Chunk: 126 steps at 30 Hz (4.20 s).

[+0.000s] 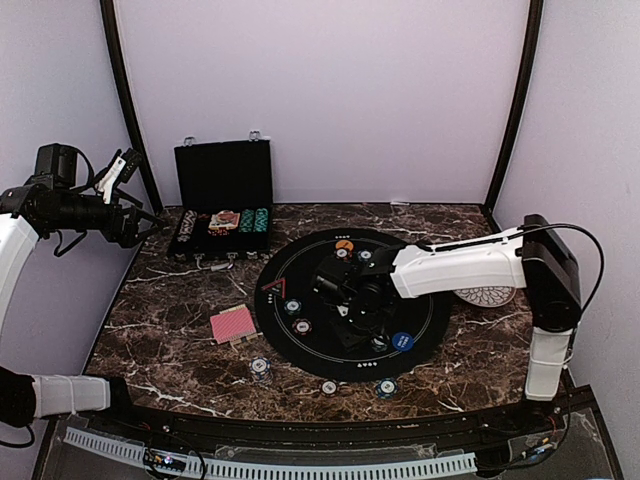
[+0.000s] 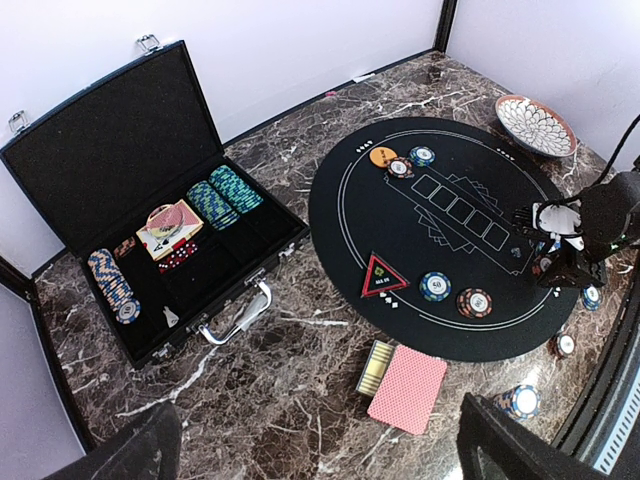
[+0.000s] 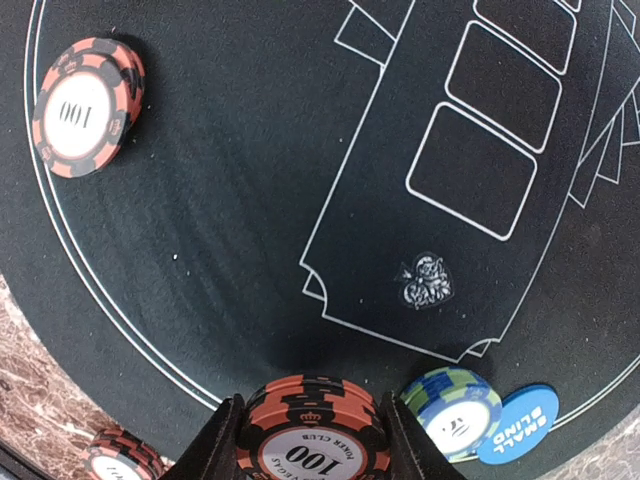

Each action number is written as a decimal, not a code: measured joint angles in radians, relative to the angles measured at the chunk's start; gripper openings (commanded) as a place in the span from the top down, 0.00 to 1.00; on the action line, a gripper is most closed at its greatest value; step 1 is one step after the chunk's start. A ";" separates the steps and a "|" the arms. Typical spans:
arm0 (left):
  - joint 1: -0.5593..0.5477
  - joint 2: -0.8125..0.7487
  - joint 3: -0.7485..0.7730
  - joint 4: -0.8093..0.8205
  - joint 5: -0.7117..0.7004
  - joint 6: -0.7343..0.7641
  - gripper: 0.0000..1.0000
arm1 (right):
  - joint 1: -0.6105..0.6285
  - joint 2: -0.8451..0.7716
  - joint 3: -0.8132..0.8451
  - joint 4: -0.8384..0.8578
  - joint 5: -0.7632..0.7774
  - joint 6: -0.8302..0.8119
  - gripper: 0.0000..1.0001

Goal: Distribute texas hold em gaming equipment

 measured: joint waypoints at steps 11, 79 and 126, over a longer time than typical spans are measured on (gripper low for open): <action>0.000 0.000 0.000 0.000 0.000 0.002 0.01 | -0.002 0.021 -0.065 0.056 -0.027 -0.006 0.74; 0.000 -0.008 0.000 0.000 0.011 0.002 0.01 | 0.240 0.406 0.688 -0.126 -0.131 -0.097 0.21; 0.000 -0.014 0.000 0.000 0.010 0.002 0.01 | 0.240 0.453 0.720 -0.126 -0.134 -0.114 0.55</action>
